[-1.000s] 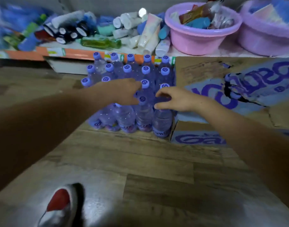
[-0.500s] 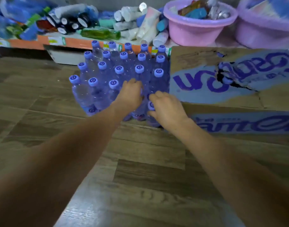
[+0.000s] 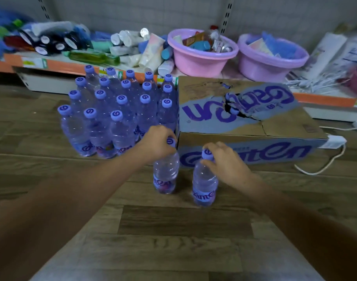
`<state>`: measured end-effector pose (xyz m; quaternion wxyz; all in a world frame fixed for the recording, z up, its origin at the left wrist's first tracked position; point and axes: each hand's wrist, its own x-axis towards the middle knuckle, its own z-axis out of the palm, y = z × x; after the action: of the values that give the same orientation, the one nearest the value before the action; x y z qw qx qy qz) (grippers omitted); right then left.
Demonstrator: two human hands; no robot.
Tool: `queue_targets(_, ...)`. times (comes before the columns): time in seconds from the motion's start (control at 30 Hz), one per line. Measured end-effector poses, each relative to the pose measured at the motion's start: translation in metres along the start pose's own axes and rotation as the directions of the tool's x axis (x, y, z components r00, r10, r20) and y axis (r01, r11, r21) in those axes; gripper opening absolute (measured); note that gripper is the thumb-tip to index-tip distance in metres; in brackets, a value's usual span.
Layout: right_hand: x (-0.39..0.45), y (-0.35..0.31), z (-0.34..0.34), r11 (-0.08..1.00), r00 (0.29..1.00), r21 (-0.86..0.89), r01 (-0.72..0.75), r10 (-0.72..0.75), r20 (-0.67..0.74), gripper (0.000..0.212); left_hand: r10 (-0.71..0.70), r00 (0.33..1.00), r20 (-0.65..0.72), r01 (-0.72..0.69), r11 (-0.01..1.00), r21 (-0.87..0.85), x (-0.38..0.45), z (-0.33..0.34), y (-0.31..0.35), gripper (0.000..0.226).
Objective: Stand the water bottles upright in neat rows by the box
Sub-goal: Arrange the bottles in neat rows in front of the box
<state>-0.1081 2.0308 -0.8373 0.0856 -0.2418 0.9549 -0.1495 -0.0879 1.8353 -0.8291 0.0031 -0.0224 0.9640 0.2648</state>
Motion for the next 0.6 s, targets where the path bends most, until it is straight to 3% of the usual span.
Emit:
queue_targets(0.13,0.008,0.024,-0.016,0.999,0.999,-0.013,0.029,-0.029,-0.021,0.036,0.051,0.994,0.095,-0.049,0.998,-0.028,0.006,0.021,0.021,0.023)
queue_targets(0.37,0.016,0.036,-0.017,0.987,0.991,-0.105,0.123,-0.128,-0.037,0.04,0.176,0.983,0.051,-0.182,0.972,0.151,0.023,0.045,0.043,0.024)
queue_targets(0.5,0.014,0.05,-0.011,0.993,0.989,-0.038,0.113,-0.116,-0.092,0.034,0.132,0.991,0.011,-0.133,0.986,0.104,0.031,0.047,0.036,0.026)
queue_targets(0.6,0.012,0.057,-0.006,0.994,0.992,0.057,0.097,-0.092,-0.082,0.042,0.122,0.992,0.028,-0.124,0.991,0.05,0.027,0.048,0.037,0.031)
